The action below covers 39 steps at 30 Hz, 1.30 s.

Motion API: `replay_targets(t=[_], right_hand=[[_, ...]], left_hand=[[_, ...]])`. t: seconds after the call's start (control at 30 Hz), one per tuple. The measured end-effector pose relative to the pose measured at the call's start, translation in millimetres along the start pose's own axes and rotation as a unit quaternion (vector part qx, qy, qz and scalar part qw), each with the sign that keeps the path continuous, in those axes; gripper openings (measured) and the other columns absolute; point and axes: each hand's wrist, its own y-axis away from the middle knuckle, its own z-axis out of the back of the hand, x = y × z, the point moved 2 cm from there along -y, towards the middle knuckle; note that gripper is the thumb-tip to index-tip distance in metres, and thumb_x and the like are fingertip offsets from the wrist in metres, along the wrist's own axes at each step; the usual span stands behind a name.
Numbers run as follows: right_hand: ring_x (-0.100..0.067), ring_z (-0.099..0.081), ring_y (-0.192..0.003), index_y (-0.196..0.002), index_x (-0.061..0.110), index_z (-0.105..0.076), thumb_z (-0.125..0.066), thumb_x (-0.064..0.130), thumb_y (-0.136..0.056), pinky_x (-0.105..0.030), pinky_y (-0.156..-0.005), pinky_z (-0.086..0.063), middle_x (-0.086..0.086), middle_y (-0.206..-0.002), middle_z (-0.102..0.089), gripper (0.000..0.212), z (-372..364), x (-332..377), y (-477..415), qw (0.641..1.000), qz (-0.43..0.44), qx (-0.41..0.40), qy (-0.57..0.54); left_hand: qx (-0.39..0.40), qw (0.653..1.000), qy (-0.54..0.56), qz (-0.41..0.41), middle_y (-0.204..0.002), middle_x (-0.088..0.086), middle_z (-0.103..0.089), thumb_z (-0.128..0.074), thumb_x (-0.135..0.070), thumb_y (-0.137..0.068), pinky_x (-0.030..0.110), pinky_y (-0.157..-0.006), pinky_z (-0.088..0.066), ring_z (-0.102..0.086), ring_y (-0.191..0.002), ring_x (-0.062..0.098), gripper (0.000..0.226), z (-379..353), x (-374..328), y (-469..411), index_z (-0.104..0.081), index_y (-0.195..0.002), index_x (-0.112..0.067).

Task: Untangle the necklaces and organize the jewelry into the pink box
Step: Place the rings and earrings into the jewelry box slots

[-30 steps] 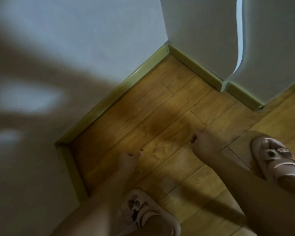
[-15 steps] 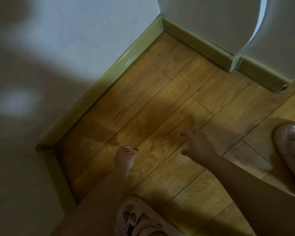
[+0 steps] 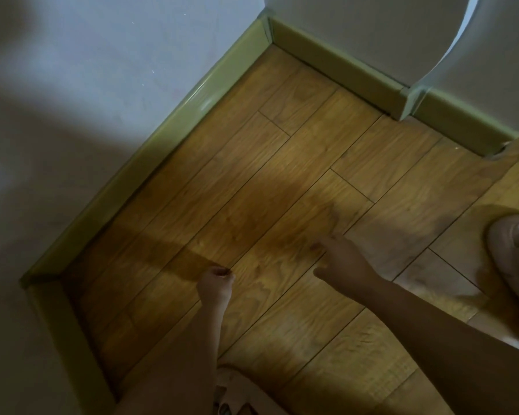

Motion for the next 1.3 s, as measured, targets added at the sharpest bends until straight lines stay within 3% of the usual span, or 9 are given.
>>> replay_targets(t=[0.07, 0.17, 0.3, 0.43, 0.57, 0.73, 0.93, 1.13, 1.3], right_hand=[[-0.018, -0.052, -0.102, -0.126, 0.02, -0.053, -0.066, 0.008, -0.083, -0.028, -0.081, -0.044, -0.003, -0.123, -0.047, 0.046, 1, -1, -1, 1.0, 0.004, 0.0, -0.004], [-0.016, -0.05, -0.104, -0.127, 0.02, -0.053, -0.066, 0.01, -0.084, -0.024, -0.081, -0.04, -0.003, -0.124, -0.046, 0.046, 4, -5, -3, 1.0, 0.001, -0.002, 0.002], [-0.013, -0.05, -0.096, -0.126, 0.021, -0.054, -0.064, 0.007, -0.084, -0.021, -0.074, -0.041, -0.002, -0.124, -0.047, 0.045, 9, -3, -3, 1.0, -0.004, -0.008, -0.009], [-0.008, -0.044, -0.089, -0.123, 0.021, -0.055, -0.063, 0.006, -0.084, -0.019, -0.066, -0.036, -0.003, -0.129, -0.045, 0.042, 19, 3, -1, 0.999, 0.005, -0.026, -0.02], [-0.007, -0.044, -0.09, -0.12, 0.022, -0.057, -0.061, 0.006, -0.083, -0.019, -0.07, -0.038, -0.003, -0.131, -0.05, 0.04, 37, 11, 9, 0.998, 0.001, -0.049, -0.026], [-0.009, -0.051, -0.083, -0.123, 0.02, -0.057, -0.057, 0.003, -0.086, -0.014, -0.054, -0.038, -0.001, -0.124, -0.05, 0.041, 74, 25, 30, 0.997, -0.009, -0.066, -0.028], [-0.01, -0.046, -0.094, -0.125, 0.02, -0.055, -0.058, 0.006, -0.088, -0.017, -0.066, -0.04, -0.002, -0.128, -0.046, 0.04, 123, 62, 72, 0.995, 0.034, -0.095, -0.025], [-0.009, -0.047, -0.091, -0.125, 0.022, -0.055, -0.06, 0.013, -0.088, -0.016, -0.069, -0.04, 0.0, -0.128, -0.047, 0.038, 171, 109, 134, 0.986, 0.087, -0.143, -0.013], [-0.007, -0.051, -0.093, -0.119, 0.022, -0.058, -0.061, 0.012, -0.088, -0.011, -0.065, -0.037, 0.004, -0.122, -0.053, 0.033, 212, 155, 199, 0.97, 0.154, -0.19, -0.005]], left_hand=[[-0.002, 1.0, -0.026, -0.015, -0.082, 0.013, -0.069, -0.07, -0.003, -0.082, 0.044, -0.077, -0.058, -0.069, -0.082, 0.03, 0.003, -1, -3, -2, -0.067, -0.082, -0.004], [0.003, 0.999, -0.041, -0.023, -0.066, 0.004, -0.063, -0.067, 0.0, -0.083, 0.041, -0.072, -0.058, -0.068, -0.074, 0.027, 0.023, -3, -9, -2, -0.06, -0.066, -0.015], [0.023, 0.998, -0.04, -0.043, -0.064, 0.003, -0.063, -0.064, 0.001, -0.083, 0.032, -0.061, -0.055, -0.065, -0.066, 0.022, 0.023, 0, -22, 2, -0.061, -0.066, -0.015], [0.036, 0.994, -0.002, -0.102, -0.063, 0.005, -0.062, -0.066, -0.006, -0.083, 0.02, -0.049, -0.042, -0.058, -0.06, 0.017, 0.013, 8, -54, 15, -0.064, -0.07, -0.009], [0.059, 0.988, 0.052, -0.132, -0.075, 0.005, -0.066, -0.067, -0.005, -0.082, 0.032, -0.064, -0.051, -0.063, -0.072, 0.02, 0.006, 15, -97, 33, -0.067, -0.082, -0.011], [0.066, 0.982, 0.061, -0.166, -0.081, 0.0, -0.065, -0.068, -0.007, -0.084, 0.023, -0.061, -0.046, -0.062, -0.077, 0.015, 0.012, 29, -145, 66, -0.063, -0.081, -0.018], [0.086, 0.966, 0.058, -0.236, -0.081, -0.001, -0.066, -0.07, -0.004, -0.083, 0.029, -0.071, -0.053, -0.064, -0.081, 0.016, 0.02, 68, -193, 126, -0.063, -0.077, -0.023], [0.118, 0.93, 0.043, -0.344, -0.079, -0.005, -0.065, -0.072, -0.004, -0.08, 0.009, -0.06, -0.046, -0.061, -0.076, 0.008, 0.018, 121, -230, 216, -0.064, -0.08, -0.02], [0.117, 0.91, 0.065, -0.392, -0.088, -0.006, -0.068, -0.073, -0.014, -0.081, 0.015, -0.069, -0.05, -0.064, -0.084, 0.007, 0.011, 178, -247, 306, -0.066, -0.089, -0.02]])
